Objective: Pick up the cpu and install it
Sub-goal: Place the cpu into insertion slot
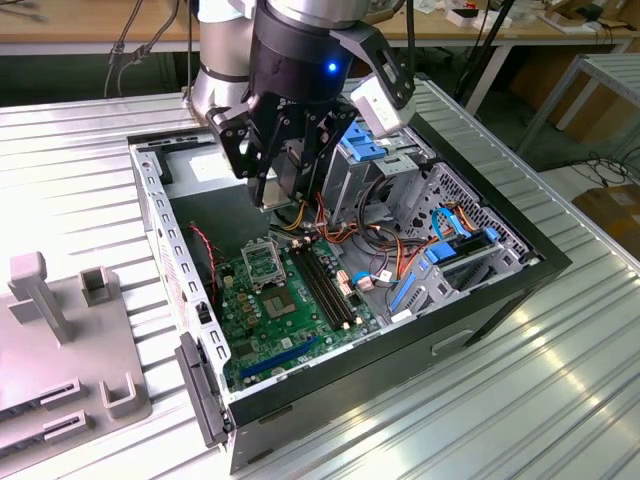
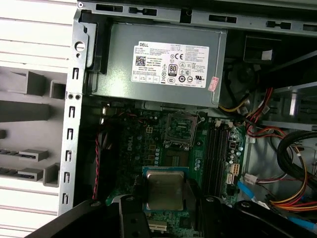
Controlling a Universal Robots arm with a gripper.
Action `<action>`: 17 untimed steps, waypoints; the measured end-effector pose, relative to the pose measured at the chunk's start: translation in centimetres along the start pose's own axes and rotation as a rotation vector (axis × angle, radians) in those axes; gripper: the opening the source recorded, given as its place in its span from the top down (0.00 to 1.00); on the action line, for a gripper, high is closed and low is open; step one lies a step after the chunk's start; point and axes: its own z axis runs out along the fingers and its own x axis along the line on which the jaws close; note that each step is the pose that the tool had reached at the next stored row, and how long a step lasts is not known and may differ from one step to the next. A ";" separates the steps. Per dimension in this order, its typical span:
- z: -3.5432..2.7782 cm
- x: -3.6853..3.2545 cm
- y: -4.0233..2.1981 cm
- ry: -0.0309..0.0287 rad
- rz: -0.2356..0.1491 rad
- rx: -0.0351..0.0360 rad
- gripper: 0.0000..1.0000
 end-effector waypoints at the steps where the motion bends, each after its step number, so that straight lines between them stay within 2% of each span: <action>1: 0.00 0.00 0.00 0.0000 0.000 0.0000 0.56; 11: 0.00 -0.09 0.00 0.0002 0.000 0.0013 0.56; 14: 0.08 -0.24 -0.02 0.0023 0.015 0.0206 0.56; 15: 0.15 -0.26 -0.03 0.0026 0.023 0.0233 0.56; 17: 0.36 -0.36 -0.04 0.0030 0.044 0.0233 0.56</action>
